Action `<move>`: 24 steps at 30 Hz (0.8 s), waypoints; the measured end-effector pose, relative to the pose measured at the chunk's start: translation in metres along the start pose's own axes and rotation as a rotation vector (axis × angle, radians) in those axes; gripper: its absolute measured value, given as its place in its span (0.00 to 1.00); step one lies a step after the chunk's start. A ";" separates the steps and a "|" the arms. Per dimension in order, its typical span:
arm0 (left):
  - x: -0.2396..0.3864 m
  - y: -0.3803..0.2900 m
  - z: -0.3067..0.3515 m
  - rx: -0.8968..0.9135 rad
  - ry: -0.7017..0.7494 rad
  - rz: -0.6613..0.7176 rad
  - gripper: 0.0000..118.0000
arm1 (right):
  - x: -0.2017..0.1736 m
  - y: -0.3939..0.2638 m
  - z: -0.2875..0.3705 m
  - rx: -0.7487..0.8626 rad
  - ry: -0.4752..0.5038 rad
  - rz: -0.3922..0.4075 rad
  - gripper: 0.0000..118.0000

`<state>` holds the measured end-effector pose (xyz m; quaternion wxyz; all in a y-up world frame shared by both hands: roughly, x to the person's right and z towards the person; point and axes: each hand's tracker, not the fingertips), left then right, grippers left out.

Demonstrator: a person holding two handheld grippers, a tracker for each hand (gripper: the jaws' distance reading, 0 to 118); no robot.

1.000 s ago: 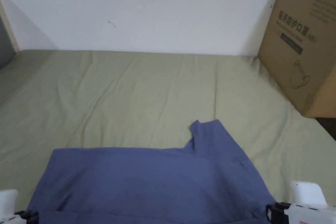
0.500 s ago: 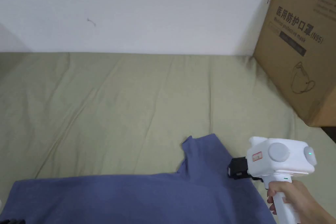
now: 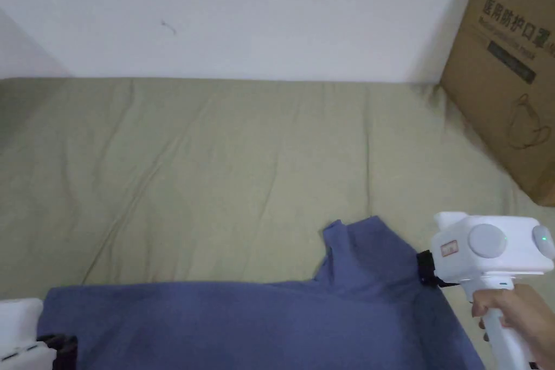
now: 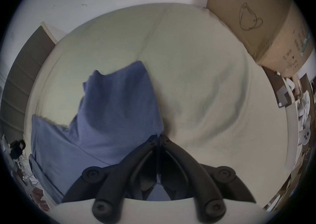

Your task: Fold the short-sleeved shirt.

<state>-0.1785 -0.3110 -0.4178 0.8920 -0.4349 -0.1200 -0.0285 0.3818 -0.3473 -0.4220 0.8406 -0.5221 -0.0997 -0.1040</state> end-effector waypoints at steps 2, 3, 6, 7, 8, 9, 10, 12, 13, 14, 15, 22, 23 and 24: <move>-0.011 0.013 -0.008 0.005 0.001 -0.006 0.13 | 0.003 0.002 0.004 0.011 0.012 -0.019 0.01; -0.016 0.023 -0.014 0.004 0.006 -0.011 0.29 | 0.005 0.002 0.004 0.009 0.014 -0.020 0.01; -0.035 0.058 -0.049 -0.020 0.051 -0.025 0.85 | 0.006 0.001 0.000 0.003 0.017 -0.024 0.01; -0.042 0.067 -0.060 -0.028 0.071 -0.016 0.93 | 0.006 0.000 0.000 0.005 0.017 -0.025 0.01; -0.047 0.077 -0.074 -0.037 0.104 -0.009 0.93 | 0.007 -0.001 -0.001 0.011 0.023 -0.025 0.01; -0.049 0.087 -0.089 -0.047 0.115 -0.011 0.93 | 0.007 -0.001 -0.002 0.012 0.039 -0.027 0.01; -0.051 0.093 -0.100 -0.064 0.158 -0.003 0.93 | 0.008 0.000 -0.003 0.009 0.048 -0.032 0.01; -0.050 0.098 -0.131 -0.115 0.237 -0.022 0.90 | -0.004 -0.005 0.001 0.005 0.041 -0.031 0.01; -0.049 0.096 -0.145 -0.164 0.203 -0.026 0.73 | -0.003 -0.005 -0.001 0.002 0.036 -0.030 0.01; -0.051 0.093 -0.157 -0.206 0.154 -0.022 0.56 | -0.002 -0.005 -0.003 -0.001 0.036 -0.032 0.01; -0.051 0.087 -0.168 -0.263 0.117 0.002 0.57 | -0.006 -0.008 0.000 -0.007 0.034 -0.042 0.01; -0.042 0.087 -0.148 -0.178 0.148 -0.023 0.03 | -0.012 -0.014 0.020 -0.008 0.047 -0.032 0.01; -0.044 0.090 -0.142 -0.195 0.131 -0.018 0.03 | -0.011 -0.015 0.028 0.016 0.062 -0.042 0.01; -0.045 0.090 -0.134 -0.190 0.114 -0.021 0.03 | -0.011 -0.016 0.037 0.038 0.096 -0.067 0.01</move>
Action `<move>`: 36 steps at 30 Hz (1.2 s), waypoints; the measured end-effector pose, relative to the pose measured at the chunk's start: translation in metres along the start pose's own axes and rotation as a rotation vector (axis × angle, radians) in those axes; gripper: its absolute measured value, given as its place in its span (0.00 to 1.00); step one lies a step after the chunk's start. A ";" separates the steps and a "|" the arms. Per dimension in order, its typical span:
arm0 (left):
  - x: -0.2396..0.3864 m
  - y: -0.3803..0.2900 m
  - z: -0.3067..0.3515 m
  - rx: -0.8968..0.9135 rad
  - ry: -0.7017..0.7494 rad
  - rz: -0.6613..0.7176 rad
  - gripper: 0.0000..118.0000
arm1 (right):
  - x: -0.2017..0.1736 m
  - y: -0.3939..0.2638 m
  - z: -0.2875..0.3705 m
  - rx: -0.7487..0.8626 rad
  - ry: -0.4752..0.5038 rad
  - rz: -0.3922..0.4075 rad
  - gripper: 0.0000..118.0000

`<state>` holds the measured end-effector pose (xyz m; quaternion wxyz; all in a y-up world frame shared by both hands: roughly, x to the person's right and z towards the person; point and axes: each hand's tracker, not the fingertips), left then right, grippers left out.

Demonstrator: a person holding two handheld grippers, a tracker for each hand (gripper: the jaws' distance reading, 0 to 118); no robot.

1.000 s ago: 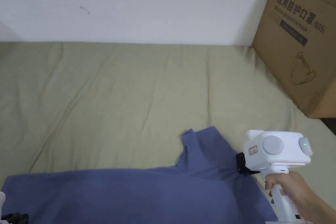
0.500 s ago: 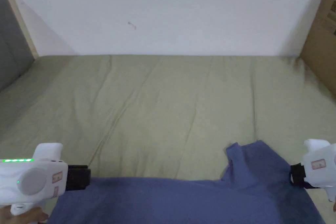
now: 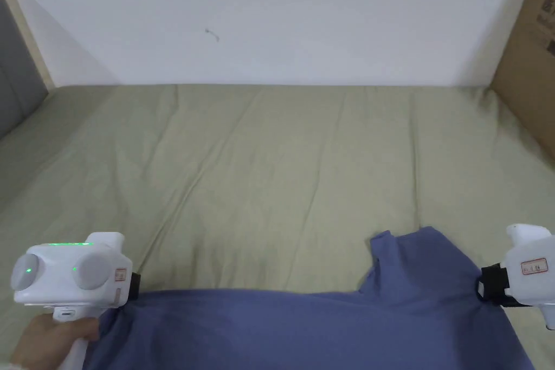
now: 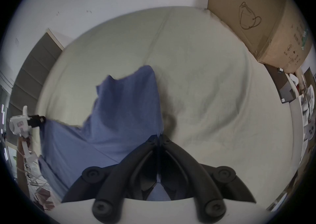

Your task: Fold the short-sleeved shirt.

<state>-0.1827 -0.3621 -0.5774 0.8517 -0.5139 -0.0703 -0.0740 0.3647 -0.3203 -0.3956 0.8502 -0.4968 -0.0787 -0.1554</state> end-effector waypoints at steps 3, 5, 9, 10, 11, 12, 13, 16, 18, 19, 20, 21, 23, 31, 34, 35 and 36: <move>0.001 -0.009 0.042 0.081 0.001 -0.077 0.03 | 0.002 -0.005 0.035 0.042 0.073 -0.029 0.01; -0.004 -0.021 0.074 0.113 -0.011 -0.084 0.03 | -0.003 -0.015 0.064 0.070 0.073 0.003 0.01; -0.015 -0.058 0.140 0.181 -0.009 -0.086 0.03 | -0.006 -0.049 0.122 0.121 0.066 0.066 0.01; -0.019 -0.074 0.157 0.205 -0.011 -0.090 0.03 | -0.006 -0.063 0.138 0.128 0.068 0.066 0.01; -0.023 -0.088 0.170 0.214 -0.021 -0.091 0.03 | -0.003 -0.075 0.150 0.136 0.073 0.071 0.01; -0.027 -0.105 0.183 0.216 -0.023 -0.091 0.03 | -0.002 -0.091 0.163 0.137 0.084 0.089 0.01; -0.027 -0.121 0.196 0.220 -0.026 -0.087 0.03 | -0.001 -0.109 0.173 0.134 0.074 0.091 0.01; -0.038 -0.173 0.211 0.197 -0.053 -0.045 0.03 | 0.004 -0.167 0.187 0.106 0.053 0.100 0.01; -0.040 -0.204 0.208 0.166 -0.061 -0.003 0.03 | 0.003 -0.210 0.188 0.092 0.036 0.085 0.01; -0.040 -0.222 0.204 0.140 -0.049 0.017 0.03 | 0.004 -0.230 0.182 0.088 0.025 0.072 0.01; -0.040 -0.236 0.199 0.118 -0.046 0.015 0.03 | 0.003 -0.244 0.176 0.067 -0.004 0.076 0.01; -0.040 -0.246 0.191 0.099 -0.047 0.019 0.03 | 0.003 -0.259 0.166 0.047 -0.025 0.085 0.01; -0.040 -0.263 0.178 0.069 -0.058 0.048 0.03 | 0.006 -0.276 0.145 0.041 -0.032 0.082 0.01; -0.052 -0.264 0.191 0.112 -0.054 0.168 0.79 | -0.017 -0.286 0.157 0.181 -0.174 0.084 0.75; -0.047 -0.268 0.216 0.138 -0.060 0.163 0.74 | -0.040 -0.286 0.174 0.256 -0.135 0.120 0.70; -0.044 -0.273 0.224 0.183 -0.093 0.169 0.62 | -0.047 -0.286 0.177 0.284 -0.155 0.115 0.61; -0.042 -0.278 0.229 0.219 -0.115 0.165 0.41 | -0.057 -0.288 0.180 0.297 -0.198 0.087 0.46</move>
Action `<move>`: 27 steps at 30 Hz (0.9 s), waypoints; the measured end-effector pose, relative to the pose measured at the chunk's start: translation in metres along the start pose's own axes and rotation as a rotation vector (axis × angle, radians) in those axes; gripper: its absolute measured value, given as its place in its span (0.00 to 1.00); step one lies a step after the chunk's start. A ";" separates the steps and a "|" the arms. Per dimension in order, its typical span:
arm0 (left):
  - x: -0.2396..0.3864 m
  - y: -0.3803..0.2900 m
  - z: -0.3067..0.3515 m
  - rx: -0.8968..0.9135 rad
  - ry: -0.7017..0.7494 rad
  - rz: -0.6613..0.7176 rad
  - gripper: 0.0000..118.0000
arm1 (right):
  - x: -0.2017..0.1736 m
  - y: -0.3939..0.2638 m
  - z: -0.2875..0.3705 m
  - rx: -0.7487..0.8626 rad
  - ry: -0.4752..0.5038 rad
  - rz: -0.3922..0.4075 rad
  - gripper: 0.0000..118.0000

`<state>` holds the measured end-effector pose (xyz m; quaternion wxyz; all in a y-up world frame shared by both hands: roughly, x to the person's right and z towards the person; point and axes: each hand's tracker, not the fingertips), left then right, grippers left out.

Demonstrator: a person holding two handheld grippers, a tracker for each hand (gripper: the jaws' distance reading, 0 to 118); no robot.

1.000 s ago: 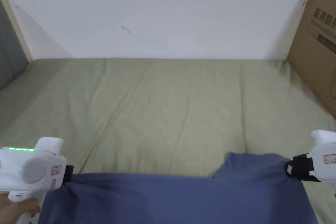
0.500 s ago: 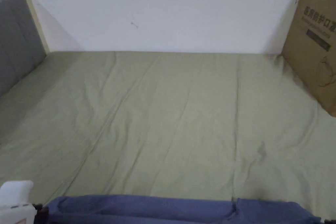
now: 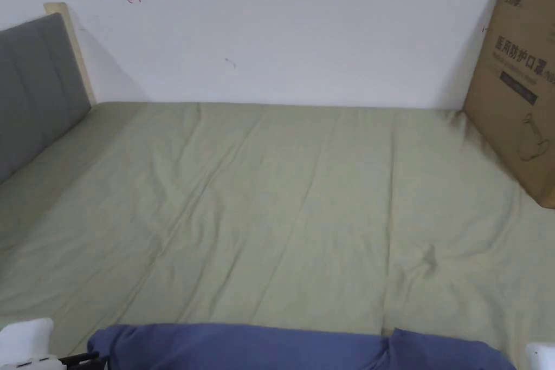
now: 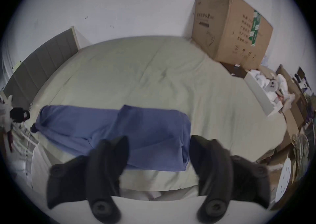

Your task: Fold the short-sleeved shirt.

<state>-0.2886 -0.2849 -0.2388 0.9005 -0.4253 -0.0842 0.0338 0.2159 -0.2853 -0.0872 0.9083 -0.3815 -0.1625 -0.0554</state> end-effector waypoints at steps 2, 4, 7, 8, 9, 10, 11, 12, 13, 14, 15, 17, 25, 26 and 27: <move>0.008 -0.011 0.006 -0.004 0.002 -0.009 0.01 | -0.016 -0.006 0.007 0.061 0.021 -0.074 0.04; 0.012 -0.021 0.006 -0.010 0.015 -0.010 0.00 | -0.038 -0.014 0.009 0.042 0.056 -0.070 0.01; 0.014 -0.035 0.002 -0.045 -0.013 0.011 0.00 | -0.064 -0.021 0.001 0.003 0.100 0.011 0.01; 0.011 -0.037 0.001 -0.054 -0.023 0.022 0.00 | -0.069 -0.022 -0.002 -0.008 0.128 0.007 0.01; 0.005 -0.042 -0.001 -0.051 -0.027 0.028 0.00 | -0.071 -0.023 -0.004 -0.015 0.147 -0.002 0.01; -0.001 -0.042 0.000 -0.044 -0.032 0.057 0.09 | -0.075 -0.022 -0.005 -0.024 0.157 0.002 0.01; -0.008 -0.041 0.000 -0.037 -0.054 0.094 0.28 | -0.081 -0.020 -0.004 -0.022 0.173 0.013 0.01; -0.015 -0.039 0.001 -0.032 -0.076 0.127 0.57 | -0.084 -0.019 -0.004 -0.019 0.179 0.028 0.02; -0.025 -0.038 -0.002 -0.027 -0.095 0.178 0.93 | -0.088 -0.017 -0.004 -0.019 0.177 0.050 0.02; -0.034 -0.035 -0.005 -0.030 -0.125 0.208 1.00 | -0.092 -0.015 -0.004 -0.017 0.182 0.067 0.01; -0.040 -0.033 -0.009 -0.040 -0.167 0.221 0.97 | -0.096 -0.014 -0.004 -0.018 0.186 0.073 0.01; -0.057 -0.028 -0.024 0.028 -0.242 0.299 0.96 | -0.101 -0.011 -0.007 -0.027 0.192 0.079 0.01; -0.106 -0.026 -0.116 -0.122 -0.389 0.670 0.97 | -0.122 -0.007 -0.018 -0.080 0.200 0.112 0.01; -0.107 -0.030 -0.125 -0.125 -0.392 0.703 0.98 | -0.124 -0.007 -0.020 -0.088 0.199 0.118 0.01; -0.107 -0.032 -0.127 -0.105 -0.385 0.690 0.99 | -0.126 -0.006 -0.021 -0.094 0.198 0.120 0.01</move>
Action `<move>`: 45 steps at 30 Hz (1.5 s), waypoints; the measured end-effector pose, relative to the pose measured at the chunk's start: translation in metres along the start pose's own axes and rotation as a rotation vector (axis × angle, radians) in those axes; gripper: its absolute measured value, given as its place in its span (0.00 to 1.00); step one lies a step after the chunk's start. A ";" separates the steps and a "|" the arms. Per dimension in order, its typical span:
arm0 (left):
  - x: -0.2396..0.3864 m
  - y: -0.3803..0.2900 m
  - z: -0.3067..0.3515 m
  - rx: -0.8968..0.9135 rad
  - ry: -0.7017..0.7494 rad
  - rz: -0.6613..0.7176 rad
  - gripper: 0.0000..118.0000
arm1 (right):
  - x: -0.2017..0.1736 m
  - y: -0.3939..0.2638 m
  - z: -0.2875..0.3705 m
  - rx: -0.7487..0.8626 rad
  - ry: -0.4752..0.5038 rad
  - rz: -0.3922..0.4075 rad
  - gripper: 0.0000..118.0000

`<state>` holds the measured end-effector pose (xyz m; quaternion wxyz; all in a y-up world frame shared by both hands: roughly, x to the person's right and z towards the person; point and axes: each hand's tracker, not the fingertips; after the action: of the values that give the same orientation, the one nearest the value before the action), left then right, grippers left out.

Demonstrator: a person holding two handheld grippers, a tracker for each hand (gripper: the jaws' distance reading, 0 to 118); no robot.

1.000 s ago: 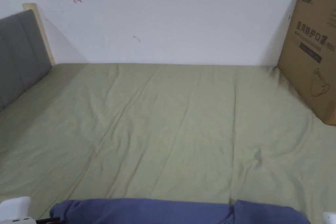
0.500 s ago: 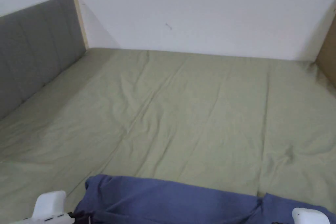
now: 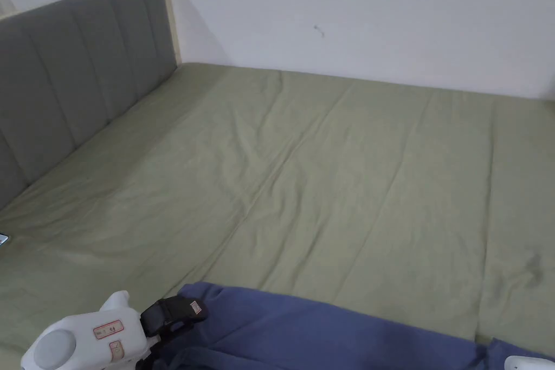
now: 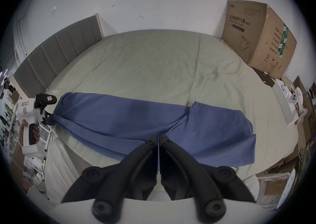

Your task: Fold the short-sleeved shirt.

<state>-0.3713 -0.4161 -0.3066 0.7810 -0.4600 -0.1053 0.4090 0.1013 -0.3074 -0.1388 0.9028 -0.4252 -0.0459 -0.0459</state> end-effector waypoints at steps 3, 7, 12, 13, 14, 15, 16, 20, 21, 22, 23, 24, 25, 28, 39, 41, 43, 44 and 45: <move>0.004 -0.004 0.008 0.010 -0.092 0.047 0.99 | -0.005 0.001 -0.005 -0.023 -0.010 -0.006 0.01; 0.001 0.006 -0.007 0.050 -0.112 0.058 0.07 | -0.010 0.001 -0.011 -0.044 0.012 -0.015 0.01; 0.005 0.004 -0.018 0.001 -0.053 0.075 0.07 | -0.009 0.000 -0.011 -0.062 0.022 -0.031 0.01; 0.008 0.005 -0.013 -0.002 -0.063 0.086 0.07 | -0.006 0.000 -0.011 -0.060 0.024 -0.046 0.01; 0.012 0.001 -0.003 0.008 -0.041 0.054 0.07 | -0.004 0.000 -0.012 -0.063 0.025 -0.059 0.01; 0.019 0.001 0.003 0.020 -0.009 0.004 0.07 | -0.001 0.000 -0.013 -0.069 0.027 -0.070 0.01; 0.031 0.001 0.009 0.024 0.008 -0.047 0.07 | 0.003 0.000 -0.014 -0.075 0.029 -0.080 0.01; 0.090 -0.005 0.026 0.039 -0.002 -0.223 0.07 | 0.017 -0.004 -0.008 -0.069 0.023 -0.115 0.01; 0.107 -0.009 0.029 0.045 -0.001 -0.283 0.07 | 0.020 -0.005 -0.006 -0.064 0.022 -0.119 0.01; 0.132 -0.015 0.029 0.043 -0.001 -0.363 0.07 | 0.023 -0.006 -0.003 -0.058 0.013 -0.125 0.01; 0.153 -0.025 0.029 0.045 -0.007 -0.423 0.07 | 0.027 -0.007 -0.001 -0.055 0.004 -0.132 0.01; 0.170 -0.035 0.027 0.031 -0.028 -0.468 0.07 | 0.032 -0.008 0.001 -0.051 -0.004 -0.143 0.01; 0.191 -0.048 0.022 0.002 -0.051 -0.512 0.07 | 0.038 -0.009 0.002 -0.046 -0.013 -0.170 0.01; 0.237 -0.094 -0.005 -0.125 -0.138 -0.634 0.07 | 0.057 -0.013 0.005 -0.036 -0.020 -0.252 0.01; 0.295 -0.213 -0.122 -0.372 -0.135 -0.665 0.95 | 0.120 -0.043 0.022 -0.031 -0.078 -0.429 0.01; 0.299 -0.208 -0.112 -0.305 -0.130 -0.665 0.92 | 0.129 -0.047 0.024 -0.026 -0.083 -0.456 0.01; 0.297 -0.193 -0.101 -0.266 -0.097 -0.657 0.69 | 0.136 -0.050 0.024 -0.024 -0.079 -0.482 0.01; 0.293 -0.187 -0.094 -0.239 -0.099 -0.659 0.47 | 0.138 -0.051 0.024 -0.022 -0.077 -0.491 0.01; 0.289 -0.184 -0.089 -0.206 -0.084 -0.655 0.26 | 0.139 -0.052 0.024 -0.021 -0.077 -0.496 0.01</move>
<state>-0.0374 -0.3040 -0.2698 0.8153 -0.4608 -0.3203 0.1426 0.2316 -0.3281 -0.0675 0.8570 -0.4118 -0.1828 -0.2501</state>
